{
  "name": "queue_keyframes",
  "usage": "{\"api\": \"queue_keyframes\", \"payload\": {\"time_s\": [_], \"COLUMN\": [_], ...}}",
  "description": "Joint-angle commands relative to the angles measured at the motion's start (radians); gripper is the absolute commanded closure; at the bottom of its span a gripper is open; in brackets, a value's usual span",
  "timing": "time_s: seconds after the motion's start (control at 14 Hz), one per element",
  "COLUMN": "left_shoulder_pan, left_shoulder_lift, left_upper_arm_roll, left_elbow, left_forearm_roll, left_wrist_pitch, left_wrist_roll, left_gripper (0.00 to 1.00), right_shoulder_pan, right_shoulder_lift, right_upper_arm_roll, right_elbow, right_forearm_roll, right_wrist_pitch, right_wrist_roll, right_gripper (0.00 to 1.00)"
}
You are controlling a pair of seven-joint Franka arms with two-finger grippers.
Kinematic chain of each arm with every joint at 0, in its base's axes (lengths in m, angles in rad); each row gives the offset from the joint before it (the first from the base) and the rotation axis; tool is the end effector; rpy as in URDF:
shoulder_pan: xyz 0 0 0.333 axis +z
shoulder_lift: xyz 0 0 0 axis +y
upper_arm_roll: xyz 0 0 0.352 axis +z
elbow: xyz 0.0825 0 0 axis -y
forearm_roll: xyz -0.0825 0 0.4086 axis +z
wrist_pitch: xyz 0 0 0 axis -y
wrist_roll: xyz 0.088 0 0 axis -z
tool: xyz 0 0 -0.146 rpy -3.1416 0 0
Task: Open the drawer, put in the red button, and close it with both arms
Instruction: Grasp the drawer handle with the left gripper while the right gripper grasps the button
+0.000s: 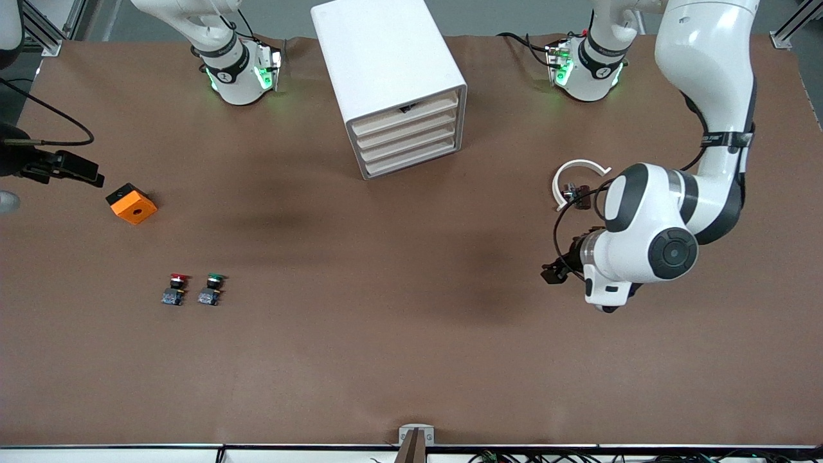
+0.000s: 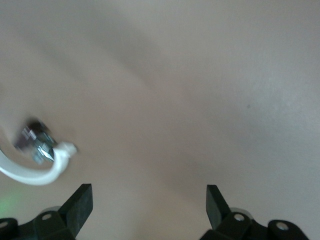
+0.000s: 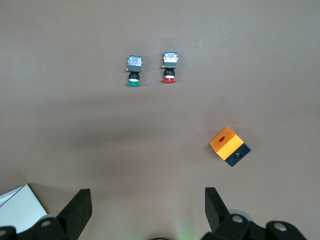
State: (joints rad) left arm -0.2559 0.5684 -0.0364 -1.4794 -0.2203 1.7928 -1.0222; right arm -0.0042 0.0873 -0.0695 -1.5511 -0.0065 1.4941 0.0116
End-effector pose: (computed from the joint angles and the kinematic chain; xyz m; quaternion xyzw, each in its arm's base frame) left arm 0.6729 -0.2268 0.3108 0.9059 0.3881 -0.1692 0.0126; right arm 0.5906 -0.0430 0.5742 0.9965 -0.0426 -0.0721 0.0040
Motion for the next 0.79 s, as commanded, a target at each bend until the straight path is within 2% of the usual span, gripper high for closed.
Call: {"api": "queue_keyframes", "payload": {"time_s": [0.0, 0.29, 0.57, 0.72], "left_shoulder_pan": [-0.032, -0.059, -0.060, -0.052], "left_shoulder_lift": [0.036, 0.091, 0.117, 0.136], "left_upper_arm_roll": [0.001, -0.026, -0.046, -0.053], "left_elbow": [0.045, 0.125, 0.142, 0.142], "left_forearm_roll": [-0.068, -0.122, -0.208, -0.292], "left_wrist_pitch": [-0.065, -0.203, -0.321, -0.340], "left_wrist_roll": [-0.201, -0.552, -0.746, -0.823], "left_gripper": [0.00, 0.00, 0.00, 0.00], "right_shoulder_pan": [-0.025, -0.040, -0.039, -0.043], "right_shoulder_lift": [0.081, 0.167, 0.230, 0.264], "right_upper_arm_roll": [0.011, 0.008, 0.010, 0.010], "right_elbow": [0.031, 0.022, -0.006, -0.026], "right_forearm_roll": [-0.010, 0.000, 0.006, 0.034], "right_wrist_pitch": [0.008, 0.151, 0.326, 0.400], "right_wrist_roll": [-0.009, 0.002, 0.017, 0.063], "right_gripper": [0.00, 0.00, 0.00, 0.00]}}
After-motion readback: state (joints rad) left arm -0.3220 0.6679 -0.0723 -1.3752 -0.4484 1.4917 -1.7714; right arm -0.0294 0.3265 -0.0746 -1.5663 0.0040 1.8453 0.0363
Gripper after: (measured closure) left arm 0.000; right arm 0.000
